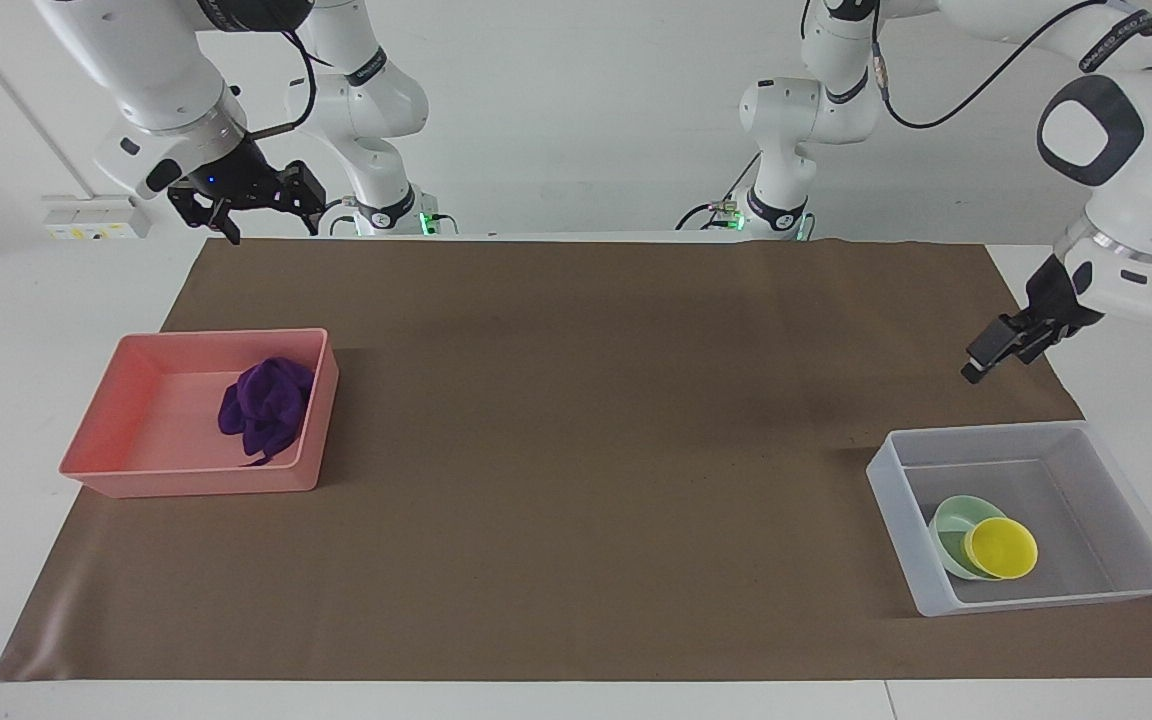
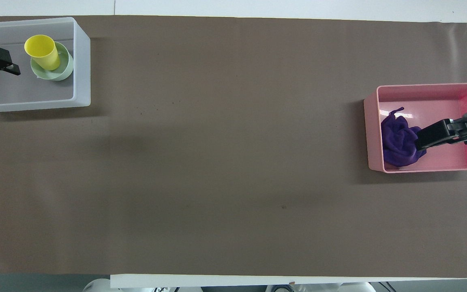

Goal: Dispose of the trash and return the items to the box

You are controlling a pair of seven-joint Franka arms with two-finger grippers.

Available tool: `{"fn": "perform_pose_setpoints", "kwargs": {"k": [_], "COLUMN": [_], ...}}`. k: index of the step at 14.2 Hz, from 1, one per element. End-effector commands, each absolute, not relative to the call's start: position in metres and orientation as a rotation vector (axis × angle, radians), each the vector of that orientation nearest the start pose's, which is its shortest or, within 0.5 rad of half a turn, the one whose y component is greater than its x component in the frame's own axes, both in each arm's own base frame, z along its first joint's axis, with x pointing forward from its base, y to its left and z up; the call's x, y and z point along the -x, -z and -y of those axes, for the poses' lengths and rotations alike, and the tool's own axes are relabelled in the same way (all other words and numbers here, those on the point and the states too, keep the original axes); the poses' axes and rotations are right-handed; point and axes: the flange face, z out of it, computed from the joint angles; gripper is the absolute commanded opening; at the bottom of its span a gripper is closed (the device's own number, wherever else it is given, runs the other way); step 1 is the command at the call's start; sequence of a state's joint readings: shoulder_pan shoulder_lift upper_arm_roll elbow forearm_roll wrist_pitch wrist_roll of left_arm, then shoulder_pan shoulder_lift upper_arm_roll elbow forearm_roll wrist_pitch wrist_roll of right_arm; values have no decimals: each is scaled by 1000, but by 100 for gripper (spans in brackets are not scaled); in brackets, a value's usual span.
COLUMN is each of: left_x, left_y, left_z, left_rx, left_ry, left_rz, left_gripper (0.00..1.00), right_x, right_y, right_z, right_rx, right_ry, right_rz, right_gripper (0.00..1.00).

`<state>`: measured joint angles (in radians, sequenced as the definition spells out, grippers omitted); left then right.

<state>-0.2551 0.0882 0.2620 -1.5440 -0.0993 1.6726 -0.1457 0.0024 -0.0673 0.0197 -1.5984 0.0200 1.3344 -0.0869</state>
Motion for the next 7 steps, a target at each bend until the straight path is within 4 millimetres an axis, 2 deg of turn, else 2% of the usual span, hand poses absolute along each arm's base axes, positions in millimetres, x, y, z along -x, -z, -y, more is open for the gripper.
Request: {"fn": "perform_pose_setpoints", "kwargs": {"k": [1, 3, 5, 7], "left_x": [-533, -511, -513, -516], "left_y": [-642, -661, -666, -670], "left_z": [27, 27, 31, 31], "left_rx": [3140, 3126, 3123, 3127], "left_ry": [-10, -23, 27, 66], "left_rz": [37, -71, -145, -127], "left_gripper": [100, 100, 100, 100], "right_x": [-502, -502, -502, -502], "right_y": [-630, -630, -630, -630], "right_z": [-13, -13, -12, -13], "right_rx": [3098, 3098, 3099, 3097], "right_ry": [-295, -295, -295, -295], "right_rz": [163, 166, 168, 173], "right_gripper": [100, 100, 100, 100]}}
